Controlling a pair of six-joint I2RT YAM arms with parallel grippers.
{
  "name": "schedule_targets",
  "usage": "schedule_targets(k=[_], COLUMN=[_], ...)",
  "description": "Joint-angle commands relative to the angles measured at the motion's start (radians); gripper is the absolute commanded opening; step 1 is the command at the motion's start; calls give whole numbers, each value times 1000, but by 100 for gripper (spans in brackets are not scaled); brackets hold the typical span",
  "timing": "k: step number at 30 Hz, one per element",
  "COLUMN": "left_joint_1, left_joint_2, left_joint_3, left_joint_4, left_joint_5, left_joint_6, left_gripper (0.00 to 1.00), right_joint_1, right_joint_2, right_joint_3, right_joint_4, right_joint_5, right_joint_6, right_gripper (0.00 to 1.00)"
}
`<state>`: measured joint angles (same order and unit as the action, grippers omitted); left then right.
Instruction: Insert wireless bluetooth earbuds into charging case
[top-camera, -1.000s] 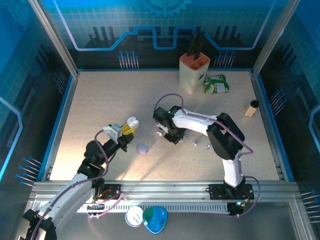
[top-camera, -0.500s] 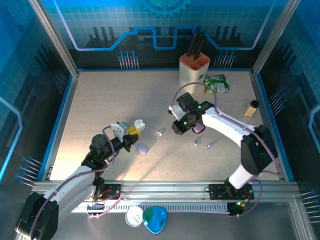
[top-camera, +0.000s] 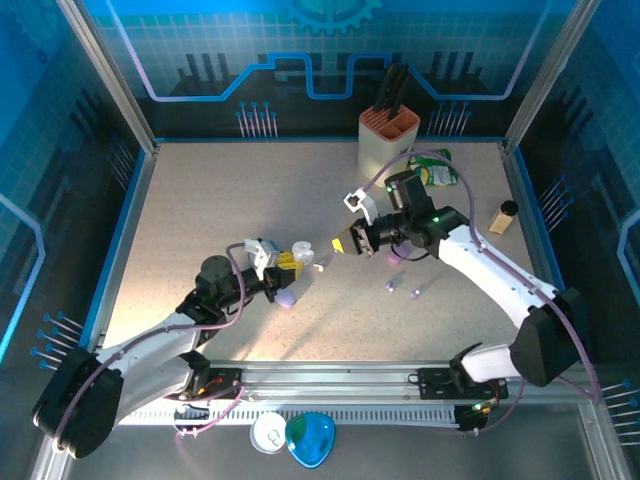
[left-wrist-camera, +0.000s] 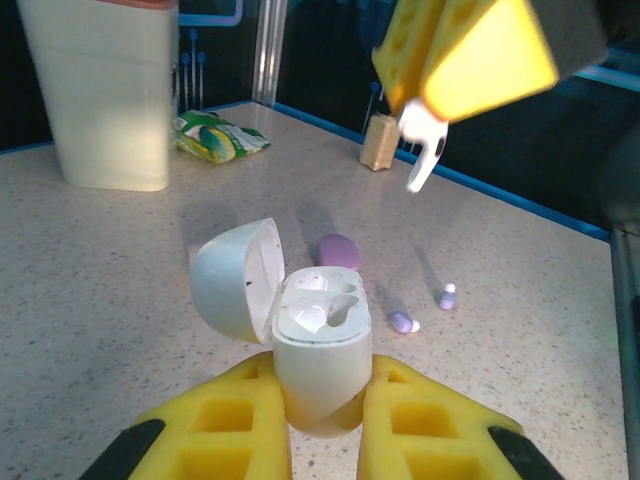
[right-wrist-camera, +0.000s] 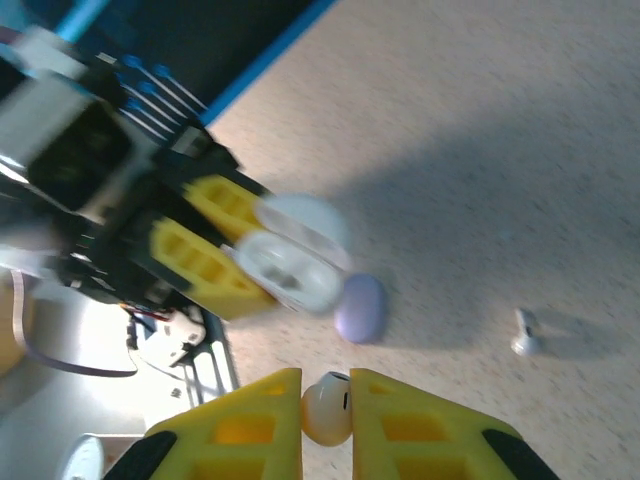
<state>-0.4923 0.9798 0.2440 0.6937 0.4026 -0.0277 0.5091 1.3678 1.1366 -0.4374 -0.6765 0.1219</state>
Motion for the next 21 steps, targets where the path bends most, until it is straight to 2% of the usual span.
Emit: schedule_targets(k=[1,8,21], left_joint_1=[-22,-58,-78], left_joint_2=[19,63,70], left_joint_3=[44,82,101], left_joint_4=[54,51,66], left_joint_5=[30,75,130], left_joint_6=[0,2,18], left_gripper=[0,0,0], right_joint_1=[-9,19,90], right_joint_2=[-33,-28,58], right_joint_3=[5,45,113], right_joint_4=[52,59,42], right_joint_5=[-139,-180,-166], right_joint_6=[20,14,-11], right_gripper=[17,17,17])
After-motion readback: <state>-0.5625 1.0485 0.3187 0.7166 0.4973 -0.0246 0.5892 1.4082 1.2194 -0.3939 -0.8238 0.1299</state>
